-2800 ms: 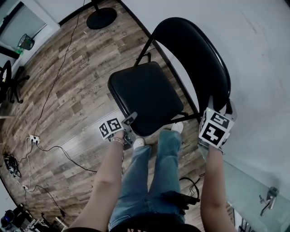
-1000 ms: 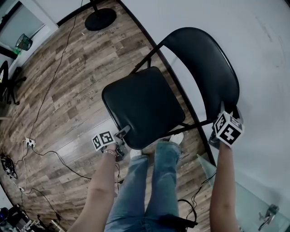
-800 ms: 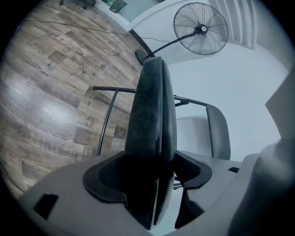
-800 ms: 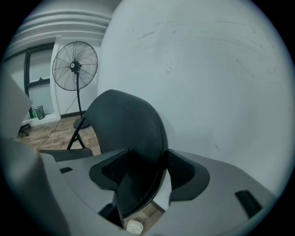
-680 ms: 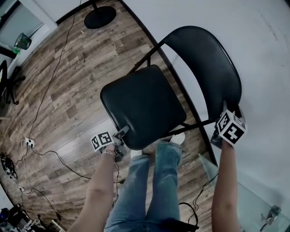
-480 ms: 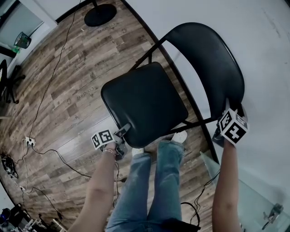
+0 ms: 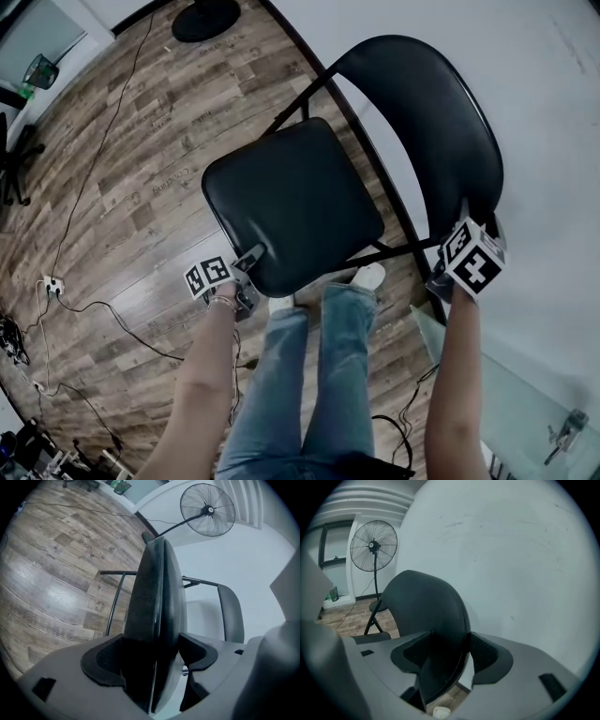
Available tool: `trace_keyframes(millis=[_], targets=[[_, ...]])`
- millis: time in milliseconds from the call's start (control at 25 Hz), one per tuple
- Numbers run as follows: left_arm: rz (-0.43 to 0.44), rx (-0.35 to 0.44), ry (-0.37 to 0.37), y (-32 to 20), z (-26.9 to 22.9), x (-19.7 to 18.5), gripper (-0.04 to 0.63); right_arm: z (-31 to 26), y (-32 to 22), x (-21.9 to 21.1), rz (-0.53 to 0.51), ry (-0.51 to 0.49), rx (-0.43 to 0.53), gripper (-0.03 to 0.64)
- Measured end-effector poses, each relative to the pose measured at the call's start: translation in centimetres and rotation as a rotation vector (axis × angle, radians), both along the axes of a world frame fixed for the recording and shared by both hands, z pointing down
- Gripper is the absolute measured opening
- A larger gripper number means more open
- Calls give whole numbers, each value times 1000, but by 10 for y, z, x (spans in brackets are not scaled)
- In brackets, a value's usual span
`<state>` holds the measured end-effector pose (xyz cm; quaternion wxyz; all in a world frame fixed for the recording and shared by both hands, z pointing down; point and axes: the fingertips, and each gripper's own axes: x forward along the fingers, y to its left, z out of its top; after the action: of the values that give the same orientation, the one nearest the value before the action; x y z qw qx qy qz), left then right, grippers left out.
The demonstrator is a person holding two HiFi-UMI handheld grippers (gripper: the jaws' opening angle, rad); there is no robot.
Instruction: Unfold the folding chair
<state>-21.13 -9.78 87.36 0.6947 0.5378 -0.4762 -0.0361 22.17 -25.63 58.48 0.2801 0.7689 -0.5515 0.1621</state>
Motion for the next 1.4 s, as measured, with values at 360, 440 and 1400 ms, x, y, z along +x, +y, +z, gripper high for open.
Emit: trace_keyframes(millis=[360, 440, 1400], targets=[[-13, -11, -52, 13, 19, -23, 347, -2, 22, -32, 28, 0, 12, 244], [-10, -19, -59, 16, 24, -27, 348, -3, 28, -39, 30, 8, 11, 242], [39, -127, -193, 38, 57, -66, 357, 1, 70, -93, 15, -10, 19, 245]])
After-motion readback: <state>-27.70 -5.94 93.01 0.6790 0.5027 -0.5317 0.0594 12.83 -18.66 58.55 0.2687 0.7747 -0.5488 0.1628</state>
